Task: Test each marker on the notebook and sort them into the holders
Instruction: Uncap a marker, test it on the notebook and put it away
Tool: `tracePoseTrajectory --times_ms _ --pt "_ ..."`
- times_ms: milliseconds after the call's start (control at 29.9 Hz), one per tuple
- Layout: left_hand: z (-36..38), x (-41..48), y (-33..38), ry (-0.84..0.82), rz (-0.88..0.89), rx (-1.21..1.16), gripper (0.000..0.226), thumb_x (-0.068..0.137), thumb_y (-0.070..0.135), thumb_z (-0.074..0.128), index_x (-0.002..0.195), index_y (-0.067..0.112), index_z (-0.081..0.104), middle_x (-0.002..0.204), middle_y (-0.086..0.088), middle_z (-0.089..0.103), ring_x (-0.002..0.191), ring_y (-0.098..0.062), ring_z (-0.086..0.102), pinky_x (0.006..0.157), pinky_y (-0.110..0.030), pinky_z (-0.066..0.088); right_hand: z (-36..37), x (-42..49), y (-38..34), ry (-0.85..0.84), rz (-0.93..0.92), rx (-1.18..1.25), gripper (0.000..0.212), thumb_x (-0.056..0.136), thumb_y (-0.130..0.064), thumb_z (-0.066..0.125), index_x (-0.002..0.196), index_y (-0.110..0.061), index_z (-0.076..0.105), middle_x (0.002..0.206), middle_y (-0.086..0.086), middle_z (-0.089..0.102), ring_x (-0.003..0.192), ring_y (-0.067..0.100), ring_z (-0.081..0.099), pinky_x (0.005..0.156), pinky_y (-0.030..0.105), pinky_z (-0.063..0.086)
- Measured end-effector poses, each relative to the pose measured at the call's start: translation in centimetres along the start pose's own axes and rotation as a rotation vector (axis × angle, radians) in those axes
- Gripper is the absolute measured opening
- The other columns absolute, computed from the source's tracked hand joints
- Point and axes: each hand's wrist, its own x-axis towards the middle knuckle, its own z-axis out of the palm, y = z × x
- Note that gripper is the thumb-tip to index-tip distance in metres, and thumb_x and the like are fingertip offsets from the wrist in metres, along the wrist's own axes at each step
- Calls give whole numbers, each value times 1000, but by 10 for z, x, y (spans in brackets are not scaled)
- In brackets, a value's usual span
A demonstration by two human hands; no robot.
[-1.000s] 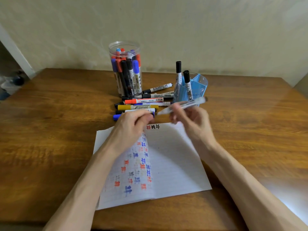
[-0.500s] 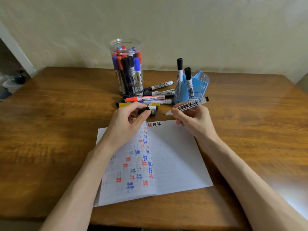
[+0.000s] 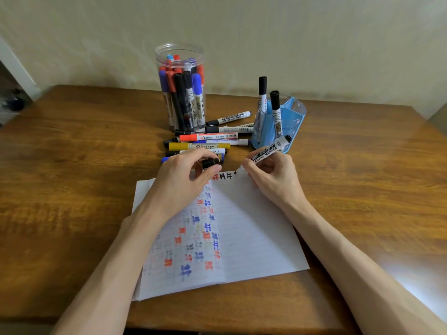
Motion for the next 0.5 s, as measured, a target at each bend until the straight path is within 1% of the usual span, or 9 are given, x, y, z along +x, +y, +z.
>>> tracePoseTrajectory --times_ms 67,134,234,368,502 --pt "0 0 0 -3 5 -2 28 95 40 67 121 30 68 116 23 62 103 9 55 77 -8 48 0 0 -1 2 -5 -11 5 90 -22 74 86 -21 74 75 -4 76 69 15 73 68 42 63" --pt "0 0 0 -6 17 -2 27 95 41 66 119 30 69 117 19 66 106 3 57 79 -16 53 0 -1 -1 3 -10 -20 5 90 -23 74 85 -21 74 75 -3 76 69 19 73 67 45 63" --pt "1 -1 -1 -8 17 6 25 95 41 66 118 30 69 116 16 68 106 -1 59 80 -22 56 0 -2 -1 7 -26 -31 6 91 -24 74 85 -22 73 73 -2 75 69 21 73 68 46 62" --pt "1 -1 0 -6 18 11 25 95 40 67 118 31 68 116 16 67 104 -1 59 79 -25 57 1 -4 -4 -13 -63 -76 9 92 -22 74 84 -22 70 63 -5 69 61 19 68 62 36 58" --pt "2 -2 -2 -12 12 13 26 94 42 65 118 31 68 115 17 66 103 -2 60 80 -30 59 0 -4 -3 19 -57 -96 9 91 -20 74 83 -21 69 64 -3 68 59 13 64 57 24 52"
